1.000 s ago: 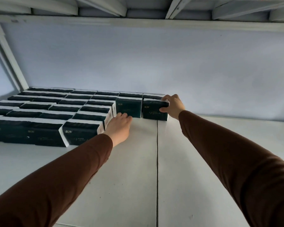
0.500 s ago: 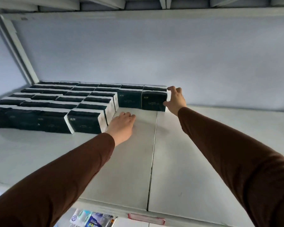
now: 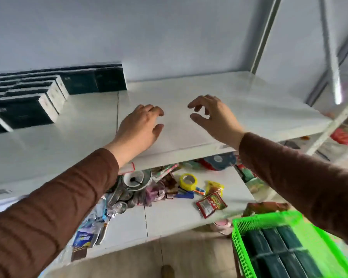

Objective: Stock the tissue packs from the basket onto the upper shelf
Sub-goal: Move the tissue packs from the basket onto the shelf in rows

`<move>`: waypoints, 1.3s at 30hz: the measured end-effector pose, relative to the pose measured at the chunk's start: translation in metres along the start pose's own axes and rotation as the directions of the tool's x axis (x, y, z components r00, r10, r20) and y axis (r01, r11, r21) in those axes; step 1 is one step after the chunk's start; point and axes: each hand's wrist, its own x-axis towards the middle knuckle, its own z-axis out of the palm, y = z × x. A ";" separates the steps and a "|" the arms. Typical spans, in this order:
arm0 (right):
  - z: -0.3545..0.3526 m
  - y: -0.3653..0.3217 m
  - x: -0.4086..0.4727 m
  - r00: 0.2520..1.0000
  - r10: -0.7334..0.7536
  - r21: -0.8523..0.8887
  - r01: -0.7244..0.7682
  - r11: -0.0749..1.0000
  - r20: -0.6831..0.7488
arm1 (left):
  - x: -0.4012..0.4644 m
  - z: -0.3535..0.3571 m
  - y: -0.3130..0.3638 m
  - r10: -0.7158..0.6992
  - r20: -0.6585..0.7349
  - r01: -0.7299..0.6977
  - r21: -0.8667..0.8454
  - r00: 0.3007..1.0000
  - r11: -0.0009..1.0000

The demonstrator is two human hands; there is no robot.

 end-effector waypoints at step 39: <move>0.161 0.439 -0.691 -0.124 0.913 -0.579 -0.804 0.137 0.388 | -0.211 0.711 0.460 -0.050 0.859 0.053 0.026 0.509 0.998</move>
